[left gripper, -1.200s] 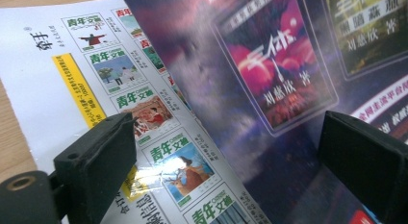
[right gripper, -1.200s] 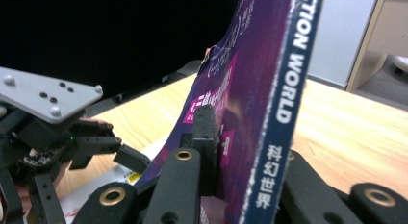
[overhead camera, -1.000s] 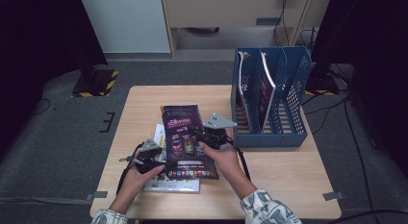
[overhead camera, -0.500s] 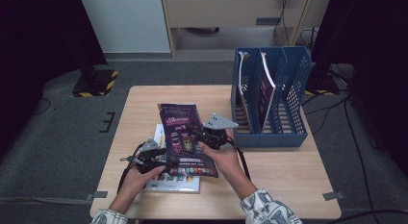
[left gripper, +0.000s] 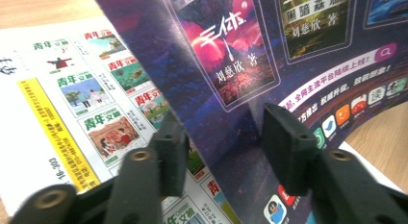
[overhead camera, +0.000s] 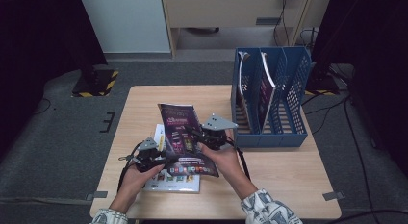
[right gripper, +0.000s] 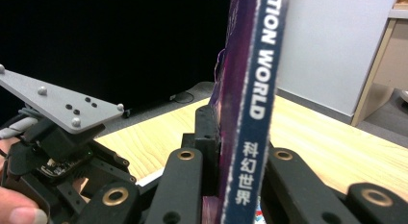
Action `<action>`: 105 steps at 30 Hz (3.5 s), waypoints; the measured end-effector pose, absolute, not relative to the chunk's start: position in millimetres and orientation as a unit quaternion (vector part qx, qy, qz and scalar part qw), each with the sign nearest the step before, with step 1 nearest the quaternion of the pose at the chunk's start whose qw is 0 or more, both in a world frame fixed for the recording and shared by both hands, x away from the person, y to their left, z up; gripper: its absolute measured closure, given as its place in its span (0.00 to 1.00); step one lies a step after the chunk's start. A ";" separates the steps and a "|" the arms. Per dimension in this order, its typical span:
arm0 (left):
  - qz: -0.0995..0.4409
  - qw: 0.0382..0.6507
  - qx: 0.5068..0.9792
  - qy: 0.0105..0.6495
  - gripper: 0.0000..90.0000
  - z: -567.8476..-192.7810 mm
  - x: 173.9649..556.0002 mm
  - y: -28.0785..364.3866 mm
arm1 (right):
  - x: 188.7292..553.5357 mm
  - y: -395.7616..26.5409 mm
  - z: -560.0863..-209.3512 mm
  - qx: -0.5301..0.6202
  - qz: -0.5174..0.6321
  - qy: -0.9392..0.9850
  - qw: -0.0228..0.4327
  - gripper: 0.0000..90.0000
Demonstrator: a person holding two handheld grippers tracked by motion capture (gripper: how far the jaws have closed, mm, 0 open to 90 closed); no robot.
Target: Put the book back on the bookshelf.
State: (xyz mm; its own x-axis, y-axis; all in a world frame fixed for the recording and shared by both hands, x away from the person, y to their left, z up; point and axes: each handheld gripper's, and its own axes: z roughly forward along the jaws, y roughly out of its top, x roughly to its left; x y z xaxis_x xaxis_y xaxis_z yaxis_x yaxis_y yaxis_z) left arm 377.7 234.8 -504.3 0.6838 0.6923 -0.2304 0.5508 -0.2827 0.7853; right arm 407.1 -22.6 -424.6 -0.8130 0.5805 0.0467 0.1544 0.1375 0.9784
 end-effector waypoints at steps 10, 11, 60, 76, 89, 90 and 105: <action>0.109 0.445 0.802 0.384 0.76 -493.1 375.5 234.6 | 410.5 -30.7 -424.2 0.254 0.605 0.733 0.179 0.92; 0.115 0.446 0.801 0.383 0.77 -491.6 375.2 235.4 | 410.9 -31.7 -423.9 0.256 0.607 0.731 0.179 0.92; 0.176 0.479 0.771 0.380 0.93 -478.4 369.7 260.0 | 409.2 -21.5 -412.7 0.205 0.632 0.732 0.152 0.86; 0.189 0.464 0.759 0.416 0.49 -490.5 376.0 261.8 | 408.3 -24.3 -409.6 0.212 0.637 0.724 0.162 0.93; 0.196 0.421 0.762 0.452 0.06 -501.6 384.6 263.1 | 409.4 -42.0 -399.3 0.237 0.637 0.709 0.186 0.93; 0.195 0.420 0.762 0.453 0.05 -502.4 384.7 263.4 | 409.2 -42.4 -398.0 0.240 0.639 0.708 0.184 0.93; 0.213 0.393 0.767 0.461 0.05 -508.0 385.0 269.5 | 406.5 -50.4 -392.0 0.251 0.635 0.703 0.197 0.93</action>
